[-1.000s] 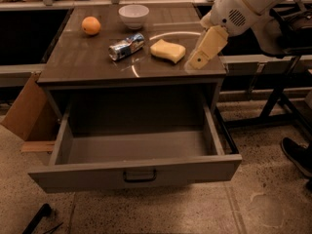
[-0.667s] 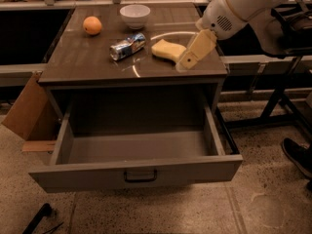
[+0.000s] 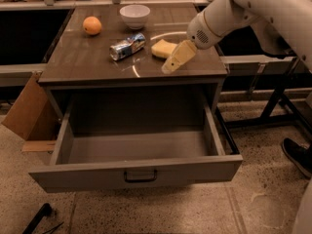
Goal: Place sponge into top drawer
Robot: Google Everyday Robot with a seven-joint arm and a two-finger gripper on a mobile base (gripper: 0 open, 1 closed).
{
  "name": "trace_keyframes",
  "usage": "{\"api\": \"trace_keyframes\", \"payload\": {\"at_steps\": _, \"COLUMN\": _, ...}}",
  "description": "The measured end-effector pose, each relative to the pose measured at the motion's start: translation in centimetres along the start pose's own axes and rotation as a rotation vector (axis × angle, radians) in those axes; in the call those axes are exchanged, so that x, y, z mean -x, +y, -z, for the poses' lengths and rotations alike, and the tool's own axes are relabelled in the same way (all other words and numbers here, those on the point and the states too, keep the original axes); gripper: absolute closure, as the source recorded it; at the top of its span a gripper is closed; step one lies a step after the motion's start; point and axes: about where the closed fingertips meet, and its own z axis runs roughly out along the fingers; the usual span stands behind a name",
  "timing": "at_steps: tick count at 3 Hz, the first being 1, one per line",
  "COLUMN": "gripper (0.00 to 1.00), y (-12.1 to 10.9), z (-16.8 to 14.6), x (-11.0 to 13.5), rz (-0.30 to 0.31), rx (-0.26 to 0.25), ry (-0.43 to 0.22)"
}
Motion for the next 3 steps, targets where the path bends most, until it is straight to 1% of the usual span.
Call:
{"api": "trace_keyframes", "payload": {"at_steps": 1, "gripper": 0.00, "y": -1.7, "z": -1.4, "x": -0.1, "rz": -0.030, "rx": -0.028, "ry": -0.042}}
{"api": "trace_keyframes", "payload": {"at_steps": 2, "gripper": 0.00, "y": -3.4, "z": -2.7, "x": 0.1, "rz": -0.052, "rx": -0.033, "ry": -0.074}}
{"api": "trace_keyframes", "payload": {"at_steps": 3, "gripper": 0.00, "y": -4.7, "z": -4.2, "x": 0.2, "rz": -0.066, "rx": -0.025, "ry": -0.085}}
